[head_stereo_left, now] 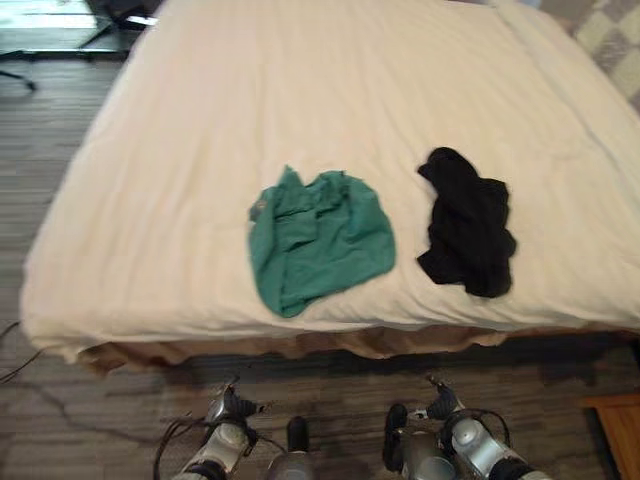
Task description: Tidy up the quilt and then pick up the clothes from the bed and put them into the laundry hamper.
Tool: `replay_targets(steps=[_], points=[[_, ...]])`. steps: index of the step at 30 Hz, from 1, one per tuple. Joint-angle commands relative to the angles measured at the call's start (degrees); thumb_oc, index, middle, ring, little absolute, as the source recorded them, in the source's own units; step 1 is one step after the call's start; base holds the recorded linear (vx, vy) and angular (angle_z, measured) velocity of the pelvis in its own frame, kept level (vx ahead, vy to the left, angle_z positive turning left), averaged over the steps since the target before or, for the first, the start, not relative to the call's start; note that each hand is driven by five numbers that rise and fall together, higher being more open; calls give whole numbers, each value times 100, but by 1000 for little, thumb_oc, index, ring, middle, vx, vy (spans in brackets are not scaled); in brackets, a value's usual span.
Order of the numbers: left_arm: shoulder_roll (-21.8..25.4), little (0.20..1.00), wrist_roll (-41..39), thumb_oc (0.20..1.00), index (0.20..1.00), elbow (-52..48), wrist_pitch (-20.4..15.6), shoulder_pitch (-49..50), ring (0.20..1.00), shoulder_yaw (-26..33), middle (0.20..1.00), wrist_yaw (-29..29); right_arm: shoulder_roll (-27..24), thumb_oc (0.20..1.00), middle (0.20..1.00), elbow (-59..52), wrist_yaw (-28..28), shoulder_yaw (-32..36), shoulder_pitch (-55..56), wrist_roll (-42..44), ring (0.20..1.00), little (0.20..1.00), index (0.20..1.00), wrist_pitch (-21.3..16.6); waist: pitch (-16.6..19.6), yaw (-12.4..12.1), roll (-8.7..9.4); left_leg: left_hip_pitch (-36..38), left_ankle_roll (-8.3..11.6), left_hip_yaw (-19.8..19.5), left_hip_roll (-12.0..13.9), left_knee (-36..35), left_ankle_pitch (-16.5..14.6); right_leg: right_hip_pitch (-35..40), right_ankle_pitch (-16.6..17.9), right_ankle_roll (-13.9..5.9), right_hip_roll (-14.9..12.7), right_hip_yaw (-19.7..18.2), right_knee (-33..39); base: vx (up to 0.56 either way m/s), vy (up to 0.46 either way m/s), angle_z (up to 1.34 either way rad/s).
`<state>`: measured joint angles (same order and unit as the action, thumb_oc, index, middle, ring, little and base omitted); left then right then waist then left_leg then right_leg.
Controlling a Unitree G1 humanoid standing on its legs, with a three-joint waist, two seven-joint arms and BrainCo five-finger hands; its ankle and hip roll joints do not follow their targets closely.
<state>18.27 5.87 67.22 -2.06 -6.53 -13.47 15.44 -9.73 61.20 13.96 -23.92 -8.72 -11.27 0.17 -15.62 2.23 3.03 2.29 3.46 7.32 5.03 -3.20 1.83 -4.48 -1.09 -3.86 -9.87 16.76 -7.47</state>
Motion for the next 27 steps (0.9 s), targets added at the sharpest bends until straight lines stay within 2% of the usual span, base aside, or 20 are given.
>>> replay_targets(steps=[1,4,7,8,9,10,12,13,15,16,18,19,21,23,27], points=[[12,1000,146,1000,1000,495,102,263,1000,264,1000,131,-414,1000,1000,579,278,293,76,-187,1000,1000,1000,248,80,0,115,-310,217,163,263,728,-638,317,-167,-344,-238,-181,487,72,-38,12],[150,1000,109,1000,1000,757,183,483,1000,591,1000,101,-581,1000,1000,756,319,567,215,-122,1000,1000,1000,263,210,-9,131,-250,228,190,282,661,-606,473,-105,-370,-227,-162,722,132,-65,-4],[600,1000,-58,1000,1000,989,205,752,1000,1289,1000,180,-1019,1000,1000,560,399,1298,419,361,1000,1000,1000,151,315,48,138,-81,281,276,337,480,-542,681,-22,-433,-209,-193,975,75,-37,-5],[601,1000,-58,1000,1000,989,205,752,1000,1290,1000,180,-1018,1000,1000,557,399,1298,420,361,1000,1000,1000,153,332,52,143,-102,278,275,329,473,-528,661,-13,-433,-215,-192,979,76,-11,-16],[991,1000,-21,1000,1000,788,126,835,1000,1550,1000,283,-1368,1000,1000,-82,496,1852,657,753,1000,1000,1000,4,380,135,131,14,312,367,349,318,-463,714,58,-487,-211,-228,1091,63,-4,-15],[1167,1000,18,1000,1000,552,38,878,1000,1643,1000,354,-1508,1000,1000,-401,539,2027,785,842,1000,1000,1000,-84,373,168,114,77,330,406,374,259,-445,733,82,-514,-206,-241,1117,69,-7,-14],[1598,1000,244,1000,1000,-436,-124,1092,1000,1775,1000,498,-1886,1000,1000,-1402,572,2387,1181,716,1000,1000,1000,-204,378,207,79,135,341,444,395,176,-399,768,91,-547,-207,-235,1150,37,2,-20],[1991,1000,500,1000,1000,-1628,-289,1299,1000,1918,1000,681,-2309,1000,1000,-2253,700,2677,1476,380,1000,1000,1000,-395,387,239,30,192,355,466,414,93,-362,812,95,-589,-219,-217,1182,44,6,-19],[2560,1000,1350,1000,1000,-2781,-363,1424,1000,1871,1000,943,-2784,1000,1000,-2938,790,2727,1660,-398,1000,1000,1000,-507,413,242,4,219,359,454,416,23,-341,829,95,-613,-212,-195,1199,18,1,-3],[2561,1000,1351,1000,1000,-2785,-361,1429,1000,1873,1000,942,-2783,1000,1000,-2941,789,2727,1662,-398,1000,1000,1000,-506,420,243,5,213,358,454,414,22,-339,823,96,-613,-213,-195,1199,23,-4,-3],[3261,1000,2211,1000,1000,-4310,-582,1474,1000,1838,1000,1087,-3464,1000,1000,-3722,1029,2838,1705,-1131,1000,1000,1000,-722,430,275,-31,271,382,433,439,-26,-358,844,89,-659,-223,-191,1185,18,2,-3],[3260,1000,2213,1000,1000,-4335,-572,1489,1000,1855,1000,1074,-3460,1000,1000,-3735,1025,2846,1710,-1135,1000,1000,1000,-717,434,277,-26,251,378,432,434,-25,-337,828,110,-655,-228,-192,1190,8,5,-3],[3532,1000,2487,1000,1000,-5141,-660,1582,1000,2002,1000,1079,-3699,1000,1000,-4288,986,2847,1746,-1375,1000,1000,1000,-747,416,294,-30,242,383,428,436,-26,-342,792,109,-666,-230,-215,1177,0,0,0],[3606,1000,2600,1000,1000,-5797,-782,1470,1000,1934,1000,1017,-3897,1000,1000,-4768,938,2738,1683,-1583,1000,1000,1000,-812,406,330,-25,244,389,446,445,-21,-359,759,104,-675,-233,-240,1175,-6,-2,-4],[3403,1000,2194,1000,1000,-6145,-870,669,1000,1343,1000,736,-4223,1000,1000,-5460,771,2231,994,-1702,1000,1000,1000,-783,211,413,2,122,386,509,469,128,-435,486,113,-687,-227,-397,1076,-87,-26,-12]])
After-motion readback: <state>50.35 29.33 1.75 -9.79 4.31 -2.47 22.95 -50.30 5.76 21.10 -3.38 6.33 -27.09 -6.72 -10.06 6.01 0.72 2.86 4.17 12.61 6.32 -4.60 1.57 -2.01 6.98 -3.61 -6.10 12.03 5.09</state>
